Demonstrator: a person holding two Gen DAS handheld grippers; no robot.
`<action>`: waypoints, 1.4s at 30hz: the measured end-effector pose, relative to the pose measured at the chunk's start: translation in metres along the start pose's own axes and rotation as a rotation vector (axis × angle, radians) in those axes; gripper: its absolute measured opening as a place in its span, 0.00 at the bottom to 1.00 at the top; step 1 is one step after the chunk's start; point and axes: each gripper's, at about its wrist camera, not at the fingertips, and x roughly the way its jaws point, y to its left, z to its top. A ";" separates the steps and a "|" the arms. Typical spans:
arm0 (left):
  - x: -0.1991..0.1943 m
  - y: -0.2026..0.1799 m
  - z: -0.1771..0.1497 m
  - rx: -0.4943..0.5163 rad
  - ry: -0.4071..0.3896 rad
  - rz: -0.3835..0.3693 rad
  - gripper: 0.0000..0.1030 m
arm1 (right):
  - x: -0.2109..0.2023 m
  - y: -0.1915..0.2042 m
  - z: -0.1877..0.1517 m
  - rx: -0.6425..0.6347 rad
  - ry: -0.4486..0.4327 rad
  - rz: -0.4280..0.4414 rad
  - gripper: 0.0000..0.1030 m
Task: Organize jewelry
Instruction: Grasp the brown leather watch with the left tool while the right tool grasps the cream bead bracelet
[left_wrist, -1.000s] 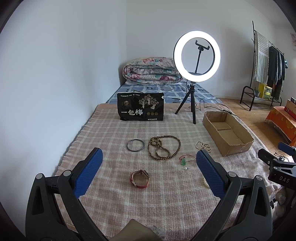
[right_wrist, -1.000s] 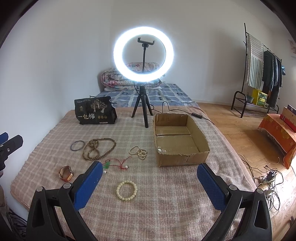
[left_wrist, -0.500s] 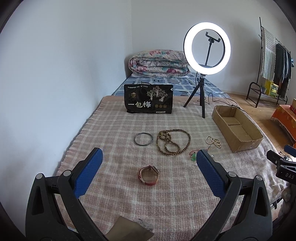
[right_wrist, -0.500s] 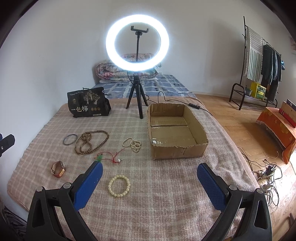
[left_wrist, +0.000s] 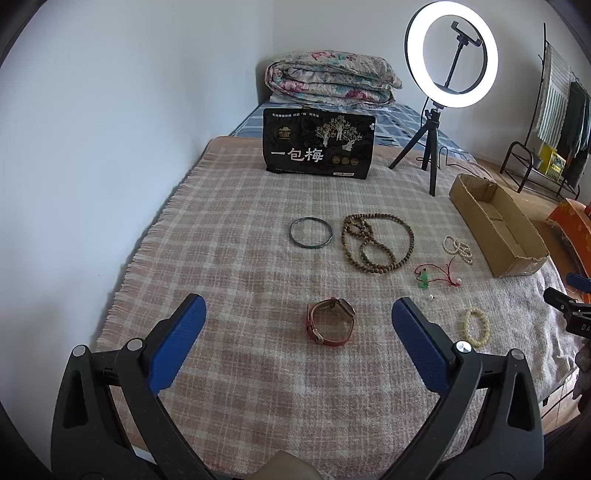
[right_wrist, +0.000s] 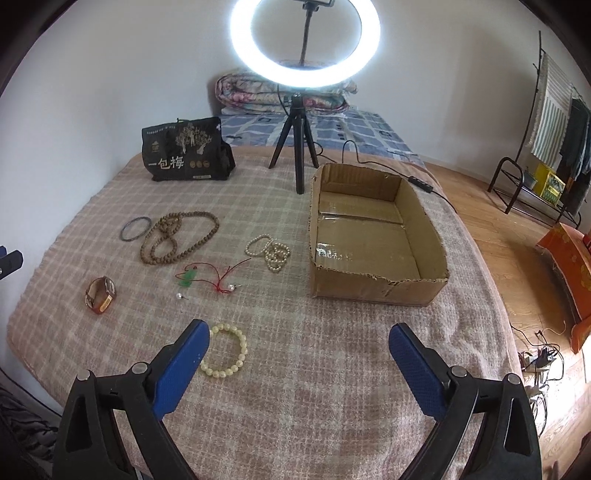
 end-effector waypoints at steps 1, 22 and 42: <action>0.004 0.003 0.000 -0.003 0.004 0.000 0.96 | 0.005 0.001 0.001 -0.012 0.009 0.010 0.92; 0.091 0.003 -0.007 -0.058 0.252 -0.100 0.69 | 0.087 0.005 -0.022 -0.009 0.224 0.194 0.70; 0.142 0.003 -0.026 -0.110 0.385 -0.096 0.48 | 0.116 0.031 -0.022 -0.062 0.295 0.225 0.36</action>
